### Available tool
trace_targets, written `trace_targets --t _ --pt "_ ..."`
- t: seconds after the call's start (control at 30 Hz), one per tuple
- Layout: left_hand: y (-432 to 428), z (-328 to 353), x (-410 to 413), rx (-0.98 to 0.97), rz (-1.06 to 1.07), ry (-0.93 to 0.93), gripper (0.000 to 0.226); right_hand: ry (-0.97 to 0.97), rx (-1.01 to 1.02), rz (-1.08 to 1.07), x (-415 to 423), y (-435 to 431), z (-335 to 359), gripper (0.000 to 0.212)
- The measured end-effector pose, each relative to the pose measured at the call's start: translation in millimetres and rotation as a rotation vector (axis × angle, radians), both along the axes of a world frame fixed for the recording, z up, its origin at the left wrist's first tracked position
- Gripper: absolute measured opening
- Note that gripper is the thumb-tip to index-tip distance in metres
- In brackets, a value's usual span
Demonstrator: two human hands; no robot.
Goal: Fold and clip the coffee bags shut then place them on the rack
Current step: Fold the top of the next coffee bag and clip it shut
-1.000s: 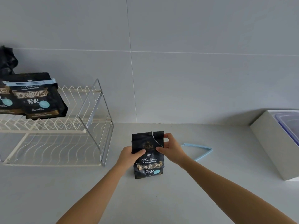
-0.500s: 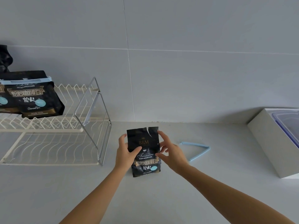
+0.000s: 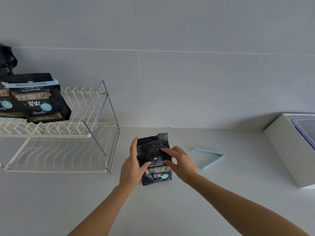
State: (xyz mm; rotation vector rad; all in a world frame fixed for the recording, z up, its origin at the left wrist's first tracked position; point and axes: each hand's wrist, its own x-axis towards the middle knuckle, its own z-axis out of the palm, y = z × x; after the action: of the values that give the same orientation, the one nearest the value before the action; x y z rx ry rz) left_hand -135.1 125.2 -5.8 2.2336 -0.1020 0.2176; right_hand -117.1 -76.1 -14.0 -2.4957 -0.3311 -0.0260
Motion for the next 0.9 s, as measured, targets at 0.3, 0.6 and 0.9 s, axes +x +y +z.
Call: trace_targets --t 0.3,0.6,0.9 --pt "-0.6 -9.4 2.2 -0.048 0.061 0.024 0.072 0.001 0.014 -0.033 0.7 -2.5 0.5 0.039" --pt "15.1 -8.6 6.6 0.120 -0.104 -0.004 0.025 -0.053 0.019 -0.028 1.4 -5.5 -0.8 0.016" --pt "13.2 -17.4 6.4 0.118 -0.080 -0.001 0.008 0.110 0.013 -0.029 6.5 -5.1 -5.1 0.007"
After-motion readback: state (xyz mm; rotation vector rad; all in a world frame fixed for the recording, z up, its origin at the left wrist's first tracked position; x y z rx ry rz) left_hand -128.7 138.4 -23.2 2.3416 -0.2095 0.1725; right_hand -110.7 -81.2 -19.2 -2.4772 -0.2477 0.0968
